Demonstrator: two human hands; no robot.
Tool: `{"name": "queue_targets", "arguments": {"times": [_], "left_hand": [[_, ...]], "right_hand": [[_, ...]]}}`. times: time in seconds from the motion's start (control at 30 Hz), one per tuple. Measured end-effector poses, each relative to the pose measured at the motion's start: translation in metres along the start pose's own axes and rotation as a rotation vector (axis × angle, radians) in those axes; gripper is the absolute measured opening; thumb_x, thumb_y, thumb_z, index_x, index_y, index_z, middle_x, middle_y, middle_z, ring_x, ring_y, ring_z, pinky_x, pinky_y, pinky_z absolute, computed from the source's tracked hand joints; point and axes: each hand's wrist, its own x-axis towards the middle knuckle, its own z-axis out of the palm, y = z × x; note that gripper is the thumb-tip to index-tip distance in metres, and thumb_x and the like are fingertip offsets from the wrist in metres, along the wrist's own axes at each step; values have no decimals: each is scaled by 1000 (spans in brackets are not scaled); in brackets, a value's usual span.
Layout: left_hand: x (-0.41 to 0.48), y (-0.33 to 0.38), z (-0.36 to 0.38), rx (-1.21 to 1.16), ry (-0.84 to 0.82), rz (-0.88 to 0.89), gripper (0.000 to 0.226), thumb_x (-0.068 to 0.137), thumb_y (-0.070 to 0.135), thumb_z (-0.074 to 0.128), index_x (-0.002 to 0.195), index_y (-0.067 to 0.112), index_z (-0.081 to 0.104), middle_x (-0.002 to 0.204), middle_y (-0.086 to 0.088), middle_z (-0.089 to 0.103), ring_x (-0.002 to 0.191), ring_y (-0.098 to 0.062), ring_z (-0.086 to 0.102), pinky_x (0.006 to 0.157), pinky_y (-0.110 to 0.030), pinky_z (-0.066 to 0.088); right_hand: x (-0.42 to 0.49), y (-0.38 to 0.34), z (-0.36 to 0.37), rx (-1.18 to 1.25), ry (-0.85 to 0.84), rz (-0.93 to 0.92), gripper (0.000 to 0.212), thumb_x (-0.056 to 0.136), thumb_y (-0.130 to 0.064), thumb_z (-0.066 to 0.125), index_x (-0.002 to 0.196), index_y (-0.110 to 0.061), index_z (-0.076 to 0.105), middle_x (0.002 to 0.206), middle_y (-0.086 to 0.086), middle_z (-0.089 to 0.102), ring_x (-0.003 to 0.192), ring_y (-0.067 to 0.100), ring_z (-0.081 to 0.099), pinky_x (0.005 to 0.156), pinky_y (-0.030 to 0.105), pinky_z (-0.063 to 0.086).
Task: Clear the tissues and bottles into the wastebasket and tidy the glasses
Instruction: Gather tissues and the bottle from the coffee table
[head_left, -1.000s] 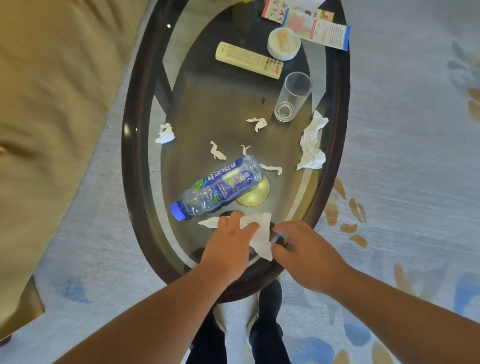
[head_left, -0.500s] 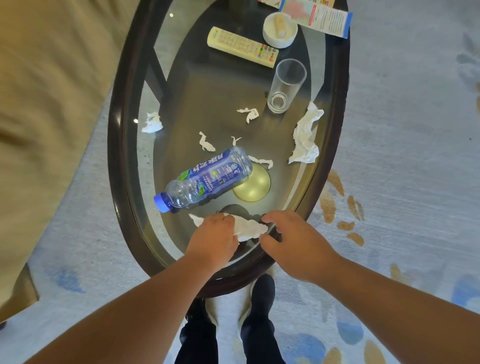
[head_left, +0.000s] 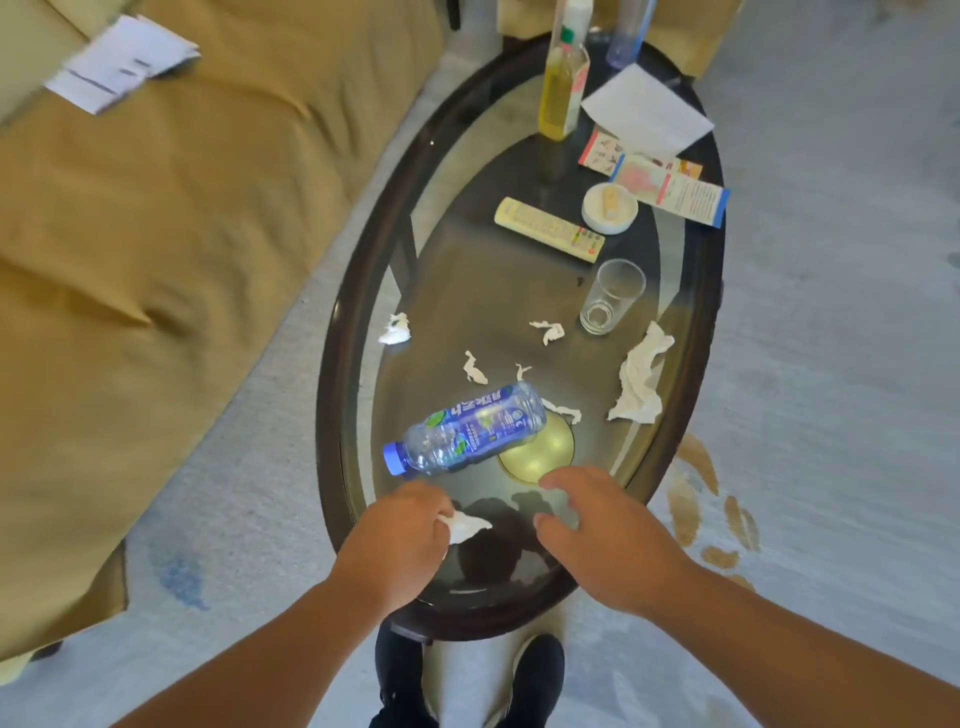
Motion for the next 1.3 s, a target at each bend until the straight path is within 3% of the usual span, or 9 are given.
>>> {"name": "queue_targets", "arguments": {"times": [0.1,0.23,0.37,0.53,0.63,0.7,0.93,1.1,1.3], "left_hand": [[-9,0,-18,16,46,-18,19,97,24,39,91,24,57,91,5,60,74,-9,56,62,-12,38],[-17,5,-34,-19,135,-65,15,94,31,44,82,25,50,79,8,55,65,-7,51,53,-11,28],[-20,12,-42,15,193,-62,19,93,46,49,95,27,51,88,14,52,75,-8,52,57,-10,30],[-22,17,-51,-17,210,-85,10,94,28,51,93,28,41,89,10,50,68,-10,51,55,-10,32],[-22,18,-57,-52,208,-67,18,95,25,52,113,25,52,109,10,53,83,-10,55,65,-10,39],[-22,16,-61,-16,193,-89,18,97,26,48,112,24,56,112,7,58,84,-9,55,65,-11,37],[-14,12,-81,70,207,-57,22,99,33,41,110,23,58,105,6,64,78,-8,53,60,-14,34],[4,0,-92,100,226,-65,20,96,43,45,85,27,52,79,11,56,62,-5,49,51,-15,30],[35,-29,-99,50,185,-20,20,96,44,46,81,30,50,76,12,54,65,-8,52,54,-14,30]], "right_hand": [[-3,-9,-8,-1,11,-36,42,96,-43,49,136,-34,42,139,-12,44,112,7,51,91,20,44],[-6,-17,-17,-10,29,-72,41,95,-43,52,134,-35,43,135,-13,45,97,5,49,89,19,47],[-7,-21,-22,-19,31,-109,42,94,-42,52,134,-34,44,136,-12,45,99,4,50,91,25,49],[-9,-24,-30,-11,38,-137,40,93,-41,52,133,-33,46,132,-13,46,96,5,52,89,24,50],[-11,-24,-36,-6,38,-140,40,94,-41,52,132,-33,46,129,-13,45,95,6,54,89,27,51],[-12,-24,-40,-11,40,-142,39,93,-42,51,131,-33,46,129,-12,46,101,6,53,88,27,51],[-10,-31,-48,-7,55,-139,35,93,-39,51,127,-31,48,128,-10,47,105,8,52,85,27,50],[3,-46,-46,-25,66,-124,36,94,-38,50,129,-31,48,129,-8,47,102,8,54,80,23,49],[30,-75,-32,-29,69,-77,38,94,-39,50,130,-29,47,128,-6,48,96,9,57,76,23,52]]}}
